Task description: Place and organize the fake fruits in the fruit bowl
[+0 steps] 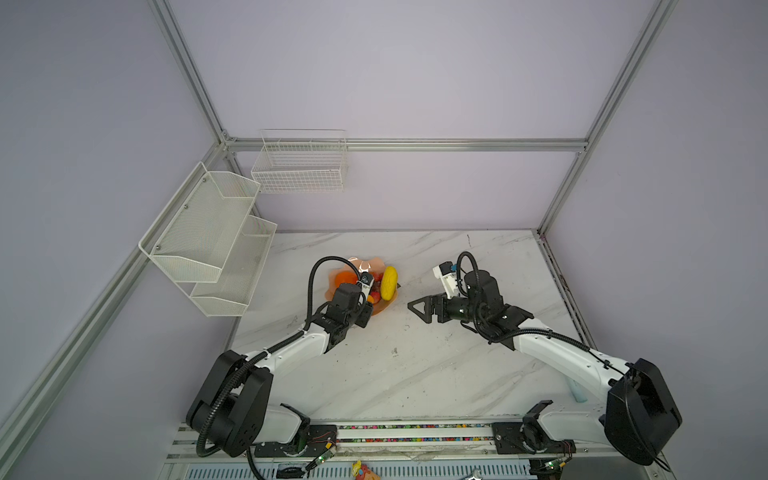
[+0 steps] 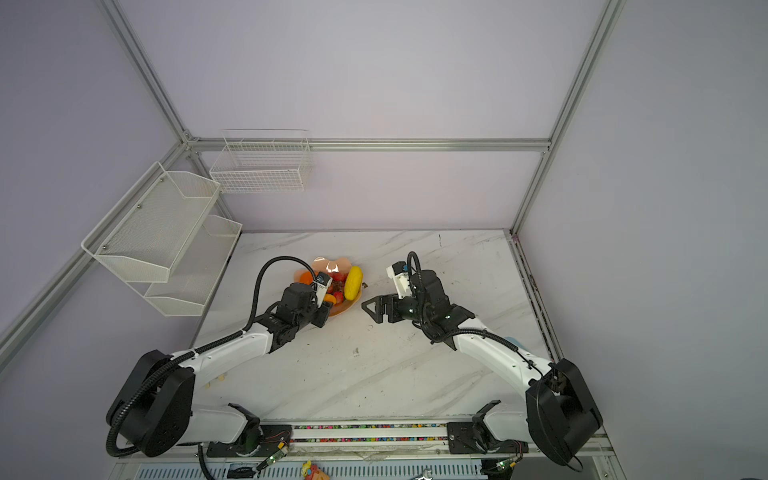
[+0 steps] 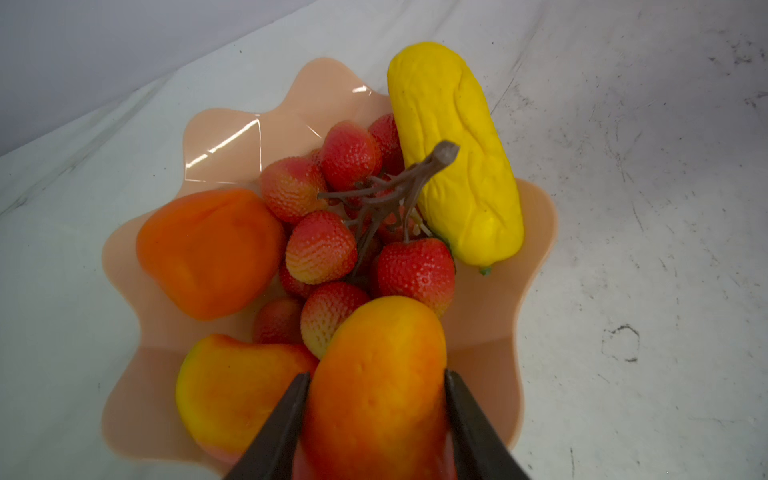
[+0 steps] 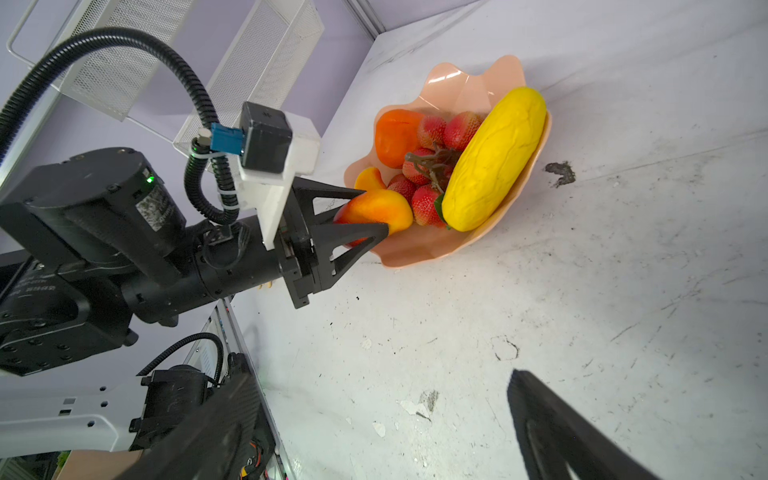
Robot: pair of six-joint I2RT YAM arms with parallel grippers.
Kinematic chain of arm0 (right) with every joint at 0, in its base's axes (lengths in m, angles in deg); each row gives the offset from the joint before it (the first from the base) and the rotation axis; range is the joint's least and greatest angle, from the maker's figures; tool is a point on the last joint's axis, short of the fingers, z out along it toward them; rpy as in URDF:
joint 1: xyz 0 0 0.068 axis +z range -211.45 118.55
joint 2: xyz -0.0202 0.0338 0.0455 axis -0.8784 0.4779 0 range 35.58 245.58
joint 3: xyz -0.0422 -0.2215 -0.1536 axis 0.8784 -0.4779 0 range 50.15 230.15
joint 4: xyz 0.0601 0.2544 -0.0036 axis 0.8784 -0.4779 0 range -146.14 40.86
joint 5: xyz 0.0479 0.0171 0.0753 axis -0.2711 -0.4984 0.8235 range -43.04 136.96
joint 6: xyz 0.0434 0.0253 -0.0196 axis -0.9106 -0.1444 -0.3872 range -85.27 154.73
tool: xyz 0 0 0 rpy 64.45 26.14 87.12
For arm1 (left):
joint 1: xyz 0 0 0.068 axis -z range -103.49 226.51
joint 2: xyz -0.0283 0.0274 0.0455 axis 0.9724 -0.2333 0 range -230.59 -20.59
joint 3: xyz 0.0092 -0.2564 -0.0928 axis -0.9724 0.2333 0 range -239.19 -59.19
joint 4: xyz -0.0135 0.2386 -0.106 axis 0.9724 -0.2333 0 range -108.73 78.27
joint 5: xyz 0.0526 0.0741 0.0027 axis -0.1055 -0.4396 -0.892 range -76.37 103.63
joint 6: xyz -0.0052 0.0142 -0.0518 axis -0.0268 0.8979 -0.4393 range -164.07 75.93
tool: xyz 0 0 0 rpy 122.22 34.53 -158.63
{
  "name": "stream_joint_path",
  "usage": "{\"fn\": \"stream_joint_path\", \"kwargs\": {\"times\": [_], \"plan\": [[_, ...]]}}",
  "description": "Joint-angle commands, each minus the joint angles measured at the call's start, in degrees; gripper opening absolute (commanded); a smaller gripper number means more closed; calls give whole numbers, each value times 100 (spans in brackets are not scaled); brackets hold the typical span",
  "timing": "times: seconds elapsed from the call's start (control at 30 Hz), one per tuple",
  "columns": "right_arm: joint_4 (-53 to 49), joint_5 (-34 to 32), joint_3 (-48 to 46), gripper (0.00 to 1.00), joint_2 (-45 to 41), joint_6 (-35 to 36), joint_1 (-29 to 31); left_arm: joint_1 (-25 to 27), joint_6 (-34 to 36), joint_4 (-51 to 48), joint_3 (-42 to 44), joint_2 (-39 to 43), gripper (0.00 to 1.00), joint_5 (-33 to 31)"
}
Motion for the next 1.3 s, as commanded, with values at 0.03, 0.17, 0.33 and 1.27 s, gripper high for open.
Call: {"fn": "stream_joint_path", "kwargs": {"times": [0.03, 0.17, 0.33, 1.27], "plan": [[172, -24, 110, 97, 45, -29, 36, -33, -150, -301, -410, -294, 42, -106], [173, -36, 106, 97, 38, -21, 29, -49, -150, -231, -359, -223, 49, -103], [152, -105, 106, 97, 28, -31, 29, -45, -162, -152, -314, 134, 69, -57], [2622, -5477, -1665, 97, -203, 929, -1834, -506, -1345, 810, 2592, 3781, 100, -4771]]}}
